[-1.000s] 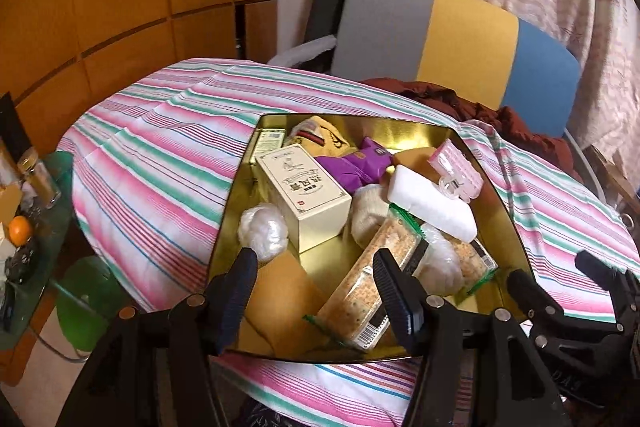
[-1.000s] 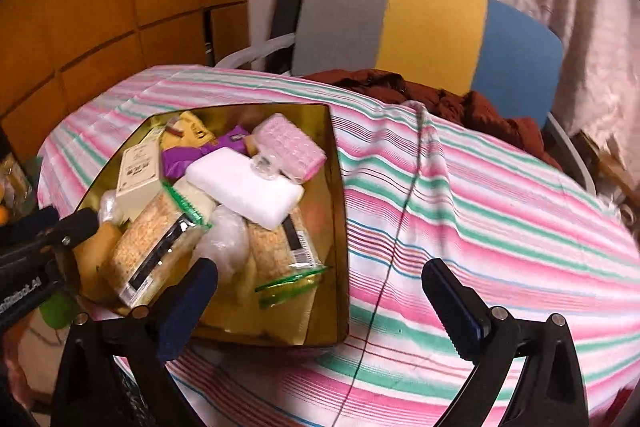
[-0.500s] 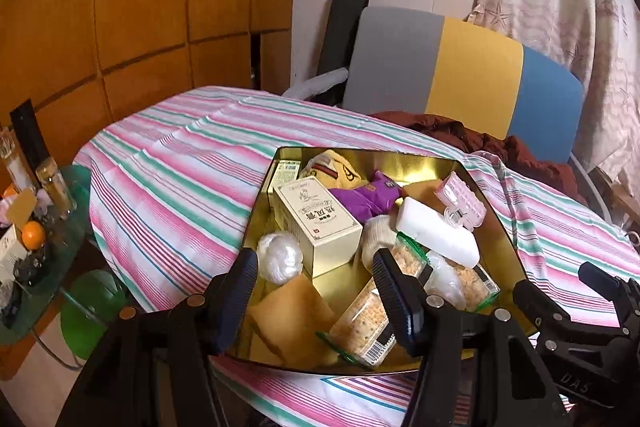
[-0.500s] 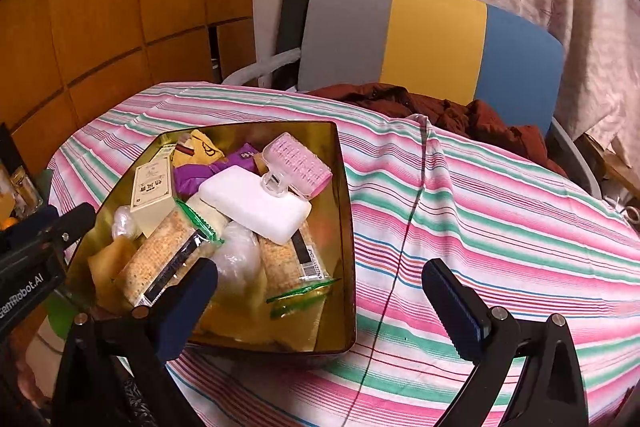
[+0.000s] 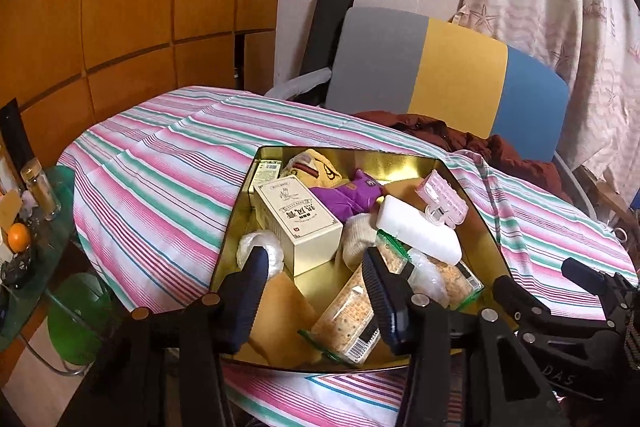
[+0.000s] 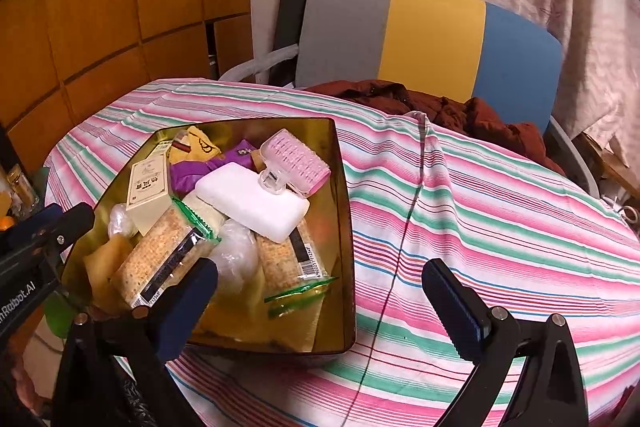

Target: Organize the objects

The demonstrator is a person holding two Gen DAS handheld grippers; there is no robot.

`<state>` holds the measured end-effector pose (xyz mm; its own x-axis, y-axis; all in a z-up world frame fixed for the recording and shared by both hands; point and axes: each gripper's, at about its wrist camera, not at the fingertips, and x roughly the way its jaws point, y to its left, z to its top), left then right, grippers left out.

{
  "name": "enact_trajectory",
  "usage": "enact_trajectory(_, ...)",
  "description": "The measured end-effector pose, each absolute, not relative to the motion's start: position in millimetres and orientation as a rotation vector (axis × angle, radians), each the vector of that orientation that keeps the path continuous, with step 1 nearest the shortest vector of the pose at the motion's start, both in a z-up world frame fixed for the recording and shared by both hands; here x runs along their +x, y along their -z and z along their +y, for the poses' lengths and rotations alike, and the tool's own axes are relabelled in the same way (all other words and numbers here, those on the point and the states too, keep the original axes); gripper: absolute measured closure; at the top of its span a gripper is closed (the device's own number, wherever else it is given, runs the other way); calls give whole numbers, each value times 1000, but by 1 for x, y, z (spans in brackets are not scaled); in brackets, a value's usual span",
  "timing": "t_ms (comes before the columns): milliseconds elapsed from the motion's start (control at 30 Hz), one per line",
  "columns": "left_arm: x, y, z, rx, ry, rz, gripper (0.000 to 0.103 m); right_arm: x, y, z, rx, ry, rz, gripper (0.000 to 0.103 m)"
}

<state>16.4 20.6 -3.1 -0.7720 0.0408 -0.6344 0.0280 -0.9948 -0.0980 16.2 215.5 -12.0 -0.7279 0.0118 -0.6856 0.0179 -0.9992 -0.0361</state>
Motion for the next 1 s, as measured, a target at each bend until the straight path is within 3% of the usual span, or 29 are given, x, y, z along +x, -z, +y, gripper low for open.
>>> enact_trajectory(133,17,3,18,-1040,-2903,-203,55,15,15,213,1168,2907,74,0)
enact_trajectory(333,10,11,19,-1132,-2945,-115,53,14,17,212,1177,2903,73,0)
enact_trajectory(533,11,10,15,-1123,-2949,-147,34,11,20,212,1194,2894,72,0)
enact_trajectory(767,14,8,16,-1040,-2964,-98,35,9,26,212,1217,2882,74,0)
enact_trajectory(867,14,7,15,-1017,-2970,-90,45,9,27,212,1219,2881,77,0)
enact_trajectory(1000,12,9,16,-1040,-2959,-80,47,9,23,214,1202,2896,72,0)
